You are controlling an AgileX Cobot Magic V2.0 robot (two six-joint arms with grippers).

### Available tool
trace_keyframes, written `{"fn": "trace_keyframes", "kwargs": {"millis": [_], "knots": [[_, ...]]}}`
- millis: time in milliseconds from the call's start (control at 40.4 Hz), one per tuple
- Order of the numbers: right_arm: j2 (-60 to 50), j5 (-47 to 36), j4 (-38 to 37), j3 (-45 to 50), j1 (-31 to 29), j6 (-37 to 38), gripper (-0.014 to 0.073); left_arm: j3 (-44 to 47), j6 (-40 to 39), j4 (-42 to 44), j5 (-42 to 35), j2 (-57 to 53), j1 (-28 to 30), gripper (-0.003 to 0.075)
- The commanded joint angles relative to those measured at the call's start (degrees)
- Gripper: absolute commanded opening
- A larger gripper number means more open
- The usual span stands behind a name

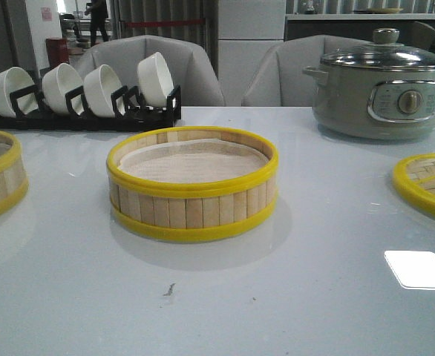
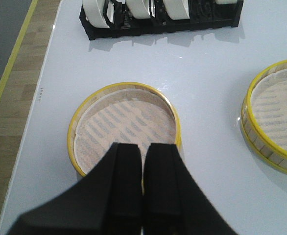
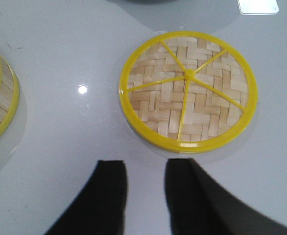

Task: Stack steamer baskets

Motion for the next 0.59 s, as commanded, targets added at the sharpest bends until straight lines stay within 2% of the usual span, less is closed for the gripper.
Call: {"fn": "trace_keyframes", "kwargs": {"millis": [0,99,198,272,446,569], "knots": [[-0.3,-3.0,-0.4,-2.0,0.0,0.1,0.0514,-1.3,-0.1,0.9,-4.7,-0.5,-0.4,0.0105],[-0.3,-3.2,-0.4,-2.0,0.0,0.1,0.0479,-0.9,0.5,0.9,-5.3,-0.3,-0.4,0.0184],[-0.3,-3.6,-0.4,-2.0,0.0,0.1,0.0465,-0.9,0.5,0.1,-5.2,0.7,-0.4,0.0338],[-0.3,-4.2,-0.4,-2.0,0.0,0.1,0.0465,-0.9,0.5,-3.8,-4.2,2.0,-0.4,0.0413],[-0.3,-4.1,-0.4,-2.0,0.0,0.1,0.0465,-0.8,0.5,-13.5,-3.6,7.1,-0.4,0.0422],[-0.3,-4.2,-0.4,-2.0,0.0,0.1,0.0465,-0.8,1.2,-13.6,-4.0,12.4,-0.4,0.0422]]}}
